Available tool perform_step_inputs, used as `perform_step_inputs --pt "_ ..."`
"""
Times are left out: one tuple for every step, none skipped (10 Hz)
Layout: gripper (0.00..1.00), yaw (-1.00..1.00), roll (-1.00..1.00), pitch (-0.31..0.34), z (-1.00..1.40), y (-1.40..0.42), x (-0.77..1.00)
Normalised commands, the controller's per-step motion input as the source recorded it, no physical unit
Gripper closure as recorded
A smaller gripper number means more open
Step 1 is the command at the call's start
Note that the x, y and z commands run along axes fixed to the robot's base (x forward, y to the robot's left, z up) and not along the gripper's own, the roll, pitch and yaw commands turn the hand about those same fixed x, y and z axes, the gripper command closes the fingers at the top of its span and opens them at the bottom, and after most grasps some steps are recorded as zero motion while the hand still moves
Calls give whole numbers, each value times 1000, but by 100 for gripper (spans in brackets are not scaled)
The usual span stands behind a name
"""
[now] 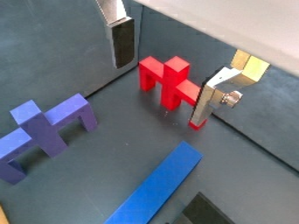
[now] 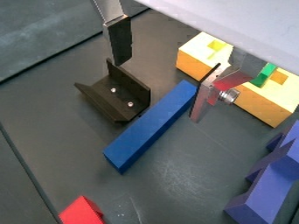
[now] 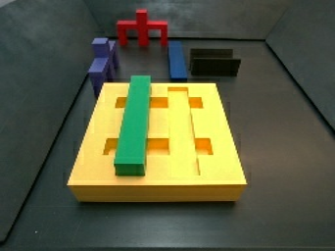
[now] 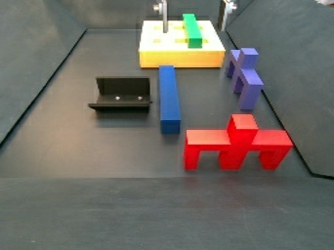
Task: Pick up the blue object. Move up. Move to above the board. Insert the blue object.
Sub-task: Pick up the blue object.
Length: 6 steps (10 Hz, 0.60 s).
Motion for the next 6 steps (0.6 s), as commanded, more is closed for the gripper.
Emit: perform_step_inputs --pt "0 0 -54 0 -403 -306 557" --pt "0 0 -23 0 -449 -377 623" --pt "0 0 0 0 -403 -503 609" --pt "0 0 0 0 -391 -503 614" --pt "0 0 0 0 -600 -106 623" --pt "0 0 -7 -70 -691 0 306"
